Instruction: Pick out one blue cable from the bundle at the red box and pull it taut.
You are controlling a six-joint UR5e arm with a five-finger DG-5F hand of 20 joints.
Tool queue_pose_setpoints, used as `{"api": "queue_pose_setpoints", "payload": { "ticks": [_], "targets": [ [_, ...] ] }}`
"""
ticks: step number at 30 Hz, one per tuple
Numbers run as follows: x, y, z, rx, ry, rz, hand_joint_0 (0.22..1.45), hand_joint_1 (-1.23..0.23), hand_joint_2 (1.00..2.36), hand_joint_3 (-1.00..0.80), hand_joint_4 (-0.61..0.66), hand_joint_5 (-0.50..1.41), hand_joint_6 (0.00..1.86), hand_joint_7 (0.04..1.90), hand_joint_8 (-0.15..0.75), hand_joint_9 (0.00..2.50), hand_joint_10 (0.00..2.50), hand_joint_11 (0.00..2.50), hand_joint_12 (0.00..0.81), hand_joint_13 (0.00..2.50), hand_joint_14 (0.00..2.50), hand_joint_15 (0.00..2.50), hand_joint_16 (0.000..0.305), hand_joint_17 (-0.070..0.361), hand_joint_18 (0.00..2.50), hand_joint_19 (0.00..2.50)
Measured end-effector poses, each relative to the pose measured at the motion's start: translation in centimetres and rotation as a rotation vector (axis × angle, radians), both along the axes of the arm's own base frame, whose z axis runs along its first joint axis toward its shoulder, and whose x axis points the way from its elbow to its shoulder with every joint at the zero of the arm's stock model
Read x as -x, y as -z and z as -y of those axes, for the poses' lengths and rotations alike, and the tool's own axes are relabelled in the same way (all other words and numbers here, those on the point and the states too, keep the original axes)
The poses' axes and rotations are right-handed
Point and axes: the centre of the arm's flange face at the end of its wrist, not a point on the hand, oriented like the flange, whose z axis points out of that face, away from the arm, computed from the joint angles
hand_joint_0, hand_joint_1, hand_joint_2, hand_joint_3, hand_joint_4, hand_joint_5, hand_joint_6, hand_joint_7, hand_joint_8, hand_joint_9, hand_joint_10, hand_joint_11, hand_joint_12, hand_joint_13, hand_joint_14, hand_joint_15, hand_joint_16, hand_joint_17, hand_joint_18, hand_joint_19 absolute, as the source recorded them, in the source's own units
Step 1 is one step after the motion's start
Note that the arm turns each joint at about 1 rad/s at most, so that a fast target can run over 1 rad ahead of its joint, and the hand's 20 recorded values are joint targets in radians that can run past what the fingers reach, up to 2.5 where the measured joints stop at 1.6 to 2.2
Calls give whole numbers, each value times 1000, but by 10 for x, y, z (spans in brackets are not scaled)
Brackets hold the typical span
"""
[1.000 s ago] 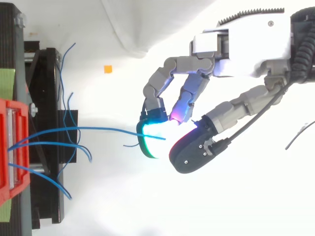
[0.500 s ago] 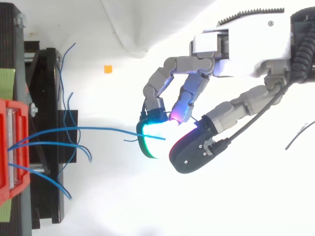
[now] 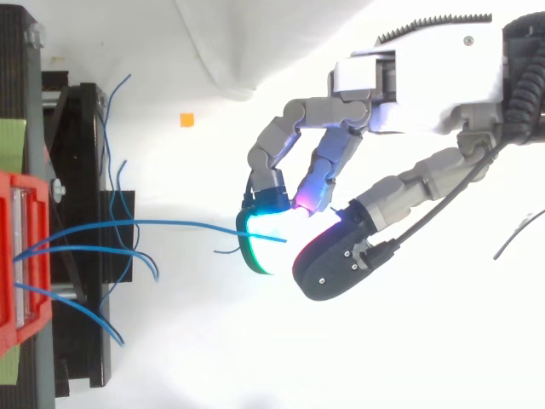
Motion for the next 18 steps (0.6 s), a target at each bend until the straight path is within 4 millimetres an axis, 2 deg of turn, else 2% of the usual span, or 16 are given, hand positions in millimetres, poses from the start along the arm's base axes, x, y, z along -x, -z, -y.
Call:
{"api": "queue_pose_setpoints", "payload": {
  "ticks": [18],
  "targets": [
    [0,0,0,0,0,0,633,-716,1014,-280,2,-79,933,873,323,1041,26,607,375,898,23,622,55,123,685,663]
  ]
}}
